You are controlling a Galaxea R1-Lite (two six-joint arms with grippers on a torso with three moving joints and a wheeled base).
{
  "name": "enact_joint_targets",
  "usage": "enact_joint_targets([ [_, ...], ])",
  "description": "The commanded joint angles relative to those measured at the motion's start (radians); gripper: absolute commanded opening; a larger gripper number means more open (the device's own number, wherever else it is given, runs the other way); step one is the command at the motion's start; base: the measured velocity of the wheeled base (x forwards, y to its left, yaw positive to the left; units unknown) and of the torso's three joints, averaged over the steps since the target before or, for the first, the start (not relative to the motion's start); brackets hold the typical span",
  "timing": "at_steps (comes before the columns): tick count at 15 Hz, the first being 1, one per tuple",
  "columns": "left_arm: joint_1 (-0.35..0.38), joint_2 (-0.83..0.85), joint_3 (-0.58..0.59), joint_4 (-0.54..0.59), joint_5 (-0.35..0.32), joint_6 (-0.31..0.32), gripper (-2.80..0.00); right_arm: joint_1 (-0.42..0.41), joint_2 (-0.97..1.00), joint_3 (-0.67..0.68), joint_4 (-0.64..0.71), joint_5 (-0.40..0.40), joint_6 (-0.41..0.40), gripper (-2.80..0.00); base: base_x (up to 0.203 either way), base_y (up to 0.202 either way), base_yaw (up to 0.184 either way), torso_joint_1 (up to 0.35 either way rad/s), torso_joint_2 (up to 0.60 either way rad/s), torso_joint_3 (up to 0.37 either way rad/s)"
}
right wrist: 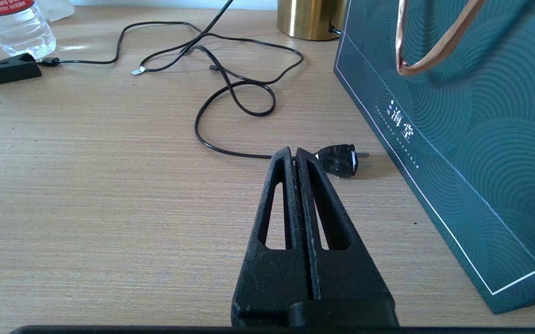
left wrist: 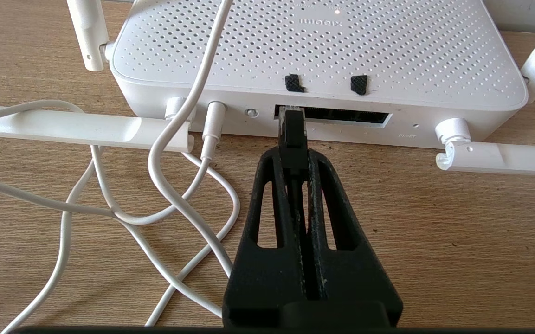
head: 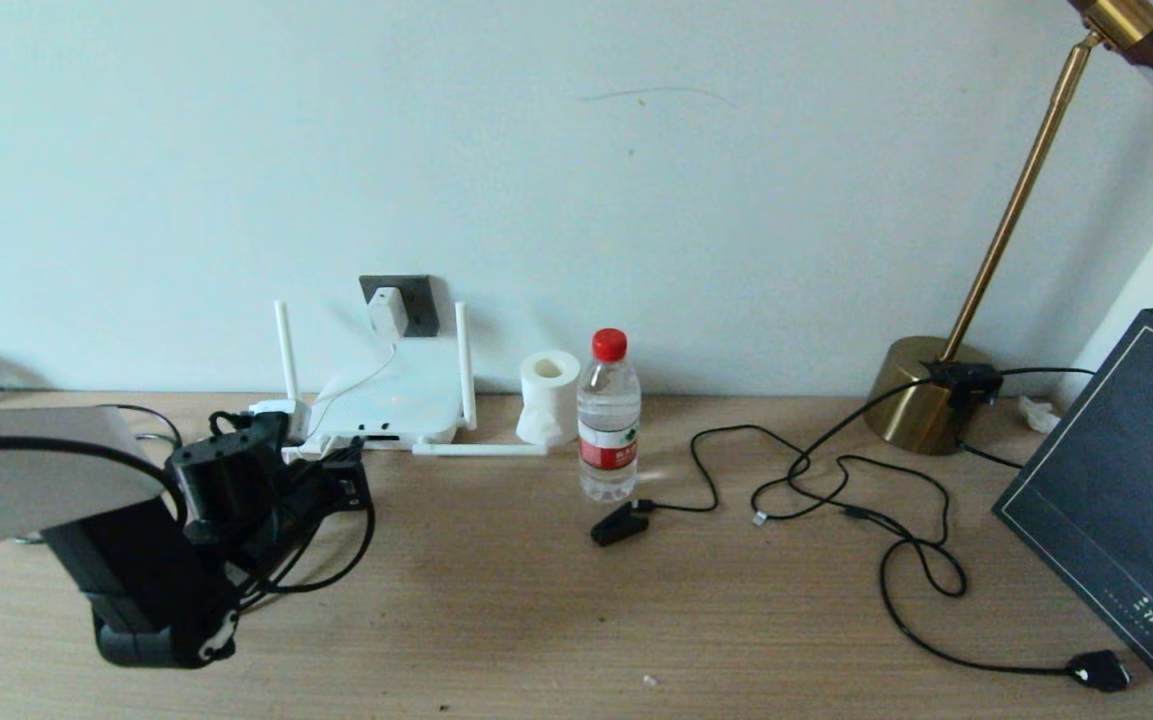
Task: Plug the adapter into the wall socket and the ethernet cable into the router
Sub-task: Plug cable into router interface
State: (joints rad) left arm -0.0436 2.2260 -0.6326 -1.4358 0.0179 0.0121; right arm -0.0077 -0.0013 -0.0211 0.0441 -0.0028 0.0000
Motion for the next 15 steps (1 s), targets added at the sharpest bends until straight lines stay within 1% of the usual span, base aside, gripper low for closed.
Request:
enact_joint_targets([
  [1, 0.001, -0.002, -0.001, -0.008, 0.000, 0.000, -2.80, 0.000, 0.001, 0.000, 0.000, 0.000, 0.000, -2.80, 0.000, 0.000, 0.000, 0.000, 0.00, 0.000],
  [15, 0.001, -0.003, -0.004, -0.008, 0.000, 0.000, -2.80, 0.000, 0.001, 0.000, 0.000, 0.000, 0.000, -2.80, 0.000, 0.000, 0.000, 0.000, 0.00, 0.000],
])
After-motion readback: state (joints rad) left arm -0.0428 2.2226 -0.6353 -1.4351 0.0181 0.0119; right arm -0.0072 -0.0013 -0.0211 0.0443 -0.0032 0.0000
